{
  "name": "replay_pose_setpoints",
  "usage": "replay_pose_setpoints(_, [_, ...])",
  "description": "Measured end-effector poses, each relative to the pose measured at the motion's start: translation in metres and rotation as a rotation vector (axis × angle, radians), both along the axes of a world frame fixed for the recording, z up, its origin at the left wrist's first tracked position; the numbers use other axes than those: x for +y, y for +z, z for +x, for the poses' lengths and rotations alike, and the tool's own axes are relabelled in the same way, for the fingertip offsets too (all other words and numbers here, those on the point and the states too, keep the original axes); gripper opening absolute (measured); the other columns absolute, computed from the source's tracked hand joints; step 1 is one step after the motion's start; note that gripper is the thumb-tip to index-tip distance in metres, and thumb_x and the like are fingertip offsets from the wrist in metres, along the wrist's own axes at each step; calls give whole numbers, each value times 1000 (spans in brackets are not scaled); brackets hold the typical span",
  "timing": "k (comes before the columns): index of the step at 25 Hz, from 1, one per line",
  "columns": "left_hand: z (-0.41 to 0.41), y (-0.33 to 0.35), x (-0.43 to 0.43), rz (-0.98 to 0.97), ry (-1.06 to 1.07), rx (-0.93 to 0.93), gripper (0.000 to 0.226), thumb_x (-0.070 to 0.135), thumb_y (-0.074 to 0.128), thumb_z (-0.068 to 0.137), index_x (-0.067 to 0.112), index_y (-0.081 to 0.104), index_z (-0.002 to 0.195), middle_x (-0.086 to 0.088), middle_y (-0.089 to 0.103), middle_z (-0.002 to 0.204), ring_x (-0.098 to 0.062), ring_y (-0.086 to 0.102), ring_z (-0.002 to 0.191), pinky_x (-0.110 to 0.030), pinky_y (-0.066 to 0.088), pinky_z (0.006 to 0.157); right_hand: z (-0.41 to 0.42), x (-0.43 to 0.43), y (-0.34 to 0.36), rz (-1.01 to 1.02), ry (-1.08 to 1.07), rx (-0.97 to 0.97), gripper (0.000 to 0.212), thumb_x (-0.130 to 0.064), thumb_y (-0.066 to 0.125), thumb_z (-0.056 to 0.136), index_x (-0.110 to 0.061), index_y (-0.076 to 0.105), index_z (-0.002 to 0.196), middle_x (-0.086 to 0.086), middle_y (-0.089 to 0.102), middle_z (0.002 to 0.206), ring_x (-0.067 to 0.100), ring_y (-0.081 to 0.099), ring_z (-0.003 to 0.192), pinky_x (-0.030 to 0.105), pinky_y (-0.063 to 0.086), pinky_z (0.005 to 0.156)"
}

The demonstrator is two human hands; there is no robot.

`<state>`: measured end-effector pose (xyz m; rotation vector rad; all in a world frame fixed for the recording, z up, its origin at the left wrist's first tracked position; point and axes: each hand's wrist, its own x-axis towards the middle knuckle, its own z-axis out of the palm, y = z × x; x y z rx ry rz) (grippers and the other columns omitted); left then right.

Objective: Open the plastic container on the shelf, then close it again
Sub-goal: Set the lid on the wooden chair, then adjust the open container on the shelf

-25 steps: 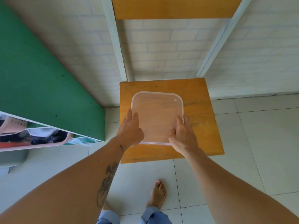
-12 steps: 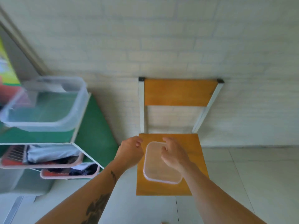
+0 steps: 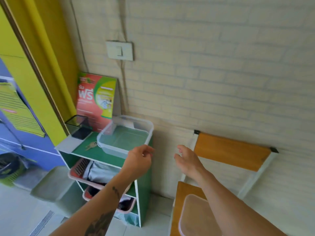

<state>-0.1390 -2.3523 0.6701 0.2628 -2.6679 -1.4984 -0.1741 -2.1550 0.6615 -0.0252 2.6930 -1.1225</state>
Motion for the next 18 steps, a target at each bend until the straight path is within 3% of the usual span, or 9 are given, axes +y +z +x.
replay_pose_setpoints(3, [-14,11,-55,112,95,110,33,0,46,90,21,71,89,-1,74,81,-18,71,71,-20,50,61,-16,-46,3,-3,-25,12,58,-34,44,99,-18,29,154,7,36,158,25,36,143,43,33,115])
replay_pose_setpoints(6, [-31,14,-114,158,162,182,33,-1,43,92,16,71,90,-1,72,81,-17,68,72,-10,48,51,-31,-94,3,-31,-99,11,59,-32,45,100,-17,28,154,7,35,158,26,36,143,42,32,116])
replay_pose_setpoints(8, [-49,11,-157,155,183,206,33,-1,43,91,15,72,91,-2,72,83,-20,69,74,-11,48,49,-41,-124,-1,-35,-176,21,61,-32,45,99,-17,26,155,8,33,160,27,33,145,44,30,117])
replay_pose_setpoints(13, [-89,-17,-236,27,143,153,33,1,47,87,17,73,94,-1,74,92,-21,66,72,-26,52,64,-56,-173,-10,-6,-351,52,60,-30,42,102,-14,21,156,9,26,163,28,26,148,43,24,118])
replay_pose_setpoints(16, [-104,-47,-262,-118,36,136,34,-2,50,83,15,72,104,-5,68,103,-25,64,91,-38,54,85,-62,-190,-14,42,-385,94,58,-24,38,104,-14,15,157,8,22,164,27,24,149,40,22,117])
replay_pose_setpoints(18, [-111,-64,-273,-188,-39,83,38,-2,52,81,14,70,111,-6,63,110,-25,62,98,-39,53,90,-69,-197,-19,85,-390,109,58,-22,35,104,-14,13,157,9,22,163,28,28,147,40,25,116])
